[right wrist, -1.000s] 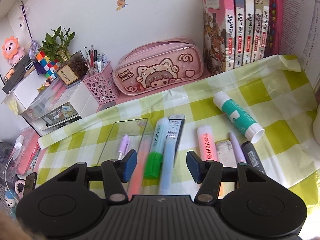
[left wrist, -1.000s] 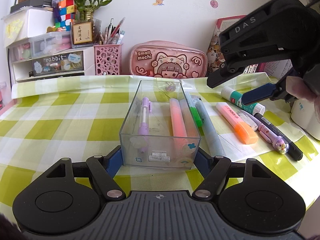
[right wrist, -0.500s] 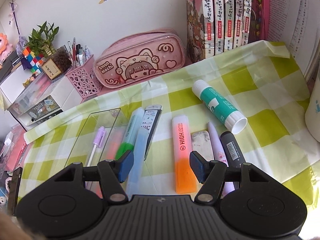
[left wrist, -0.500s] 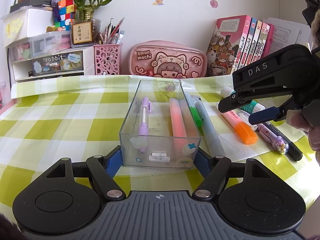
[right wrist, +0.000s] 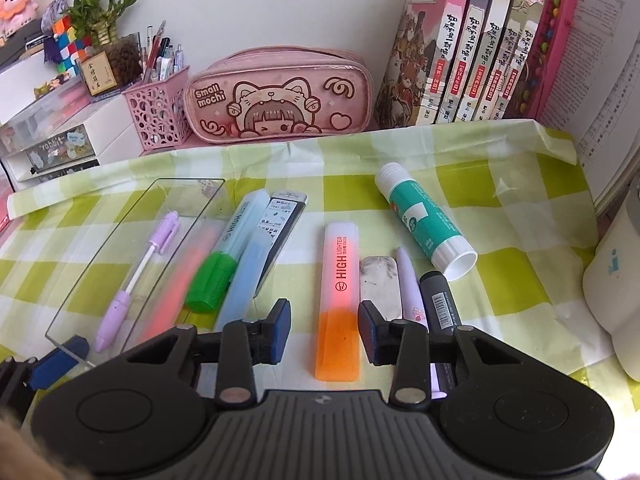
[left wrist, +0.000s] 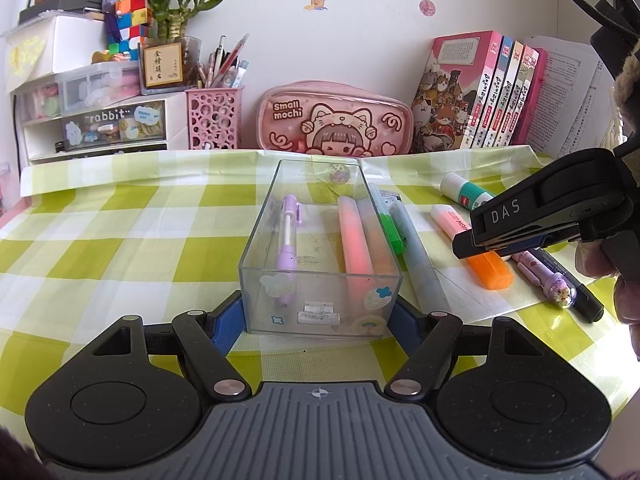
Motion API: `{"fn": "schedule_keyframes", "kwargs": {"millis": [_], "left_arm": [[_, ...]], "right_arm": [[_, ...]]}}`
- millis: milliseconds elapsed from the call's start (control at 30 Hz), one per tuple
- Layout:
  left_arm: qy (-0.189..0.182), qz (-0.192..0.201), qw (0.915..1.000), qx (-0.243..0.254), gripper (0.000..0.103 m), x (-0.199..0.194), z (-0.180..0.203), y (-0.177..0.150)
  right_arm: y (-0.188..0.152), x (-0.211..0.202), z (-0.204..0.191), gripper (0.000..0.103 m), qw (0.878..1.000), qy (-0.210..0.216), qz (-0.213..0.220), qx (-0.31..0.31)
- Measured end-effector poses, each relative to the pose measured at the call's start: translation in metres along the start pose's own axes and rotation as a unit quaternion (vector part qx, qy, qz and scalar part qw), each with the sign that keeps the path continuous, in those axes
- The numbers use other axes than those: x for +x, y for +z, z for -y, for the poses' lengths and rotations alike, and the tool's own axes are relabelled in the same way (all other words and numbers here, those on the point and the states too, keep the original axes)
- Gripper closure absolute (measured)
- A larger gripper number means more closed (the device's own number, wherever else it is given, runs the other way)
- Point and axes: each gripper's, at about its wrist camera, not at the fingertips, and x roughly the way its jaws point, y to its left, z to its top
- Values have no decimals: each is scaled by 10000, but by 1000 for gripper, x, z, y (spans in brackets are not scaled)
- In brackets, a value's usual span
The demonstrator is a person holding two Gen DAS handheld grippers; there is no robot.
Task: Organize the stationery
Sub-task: 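Move the right gripper to the orange highlighter and grasp it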
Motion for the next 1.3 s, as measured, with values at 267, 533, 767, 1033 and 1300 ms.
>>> {"fn": "schedule_keyframes", "kwargs": {"millis": [267,533,767,1033,1300], "left_arm": [[-3,-1,10000,1,29,0,0,0],[-1,-1,10000,-1,29,0,0,0],[-2,-1,10000,6,30,0,-1,0],[-3,-1,10000,4,30,0,-1,0],[-5,-1,10000,6,30,0,0,0]], "right_arm": [[-8,-1,4,77,9998,123,-129,-94],[-17,-17,6,76,9976,459,-499,-155],[-15,-14,11,71,9973,524,-514,74],[-6,-2,6,71,9983,455,-352,93],[-3,5,-2,71,9993,326,-166,22]]}}
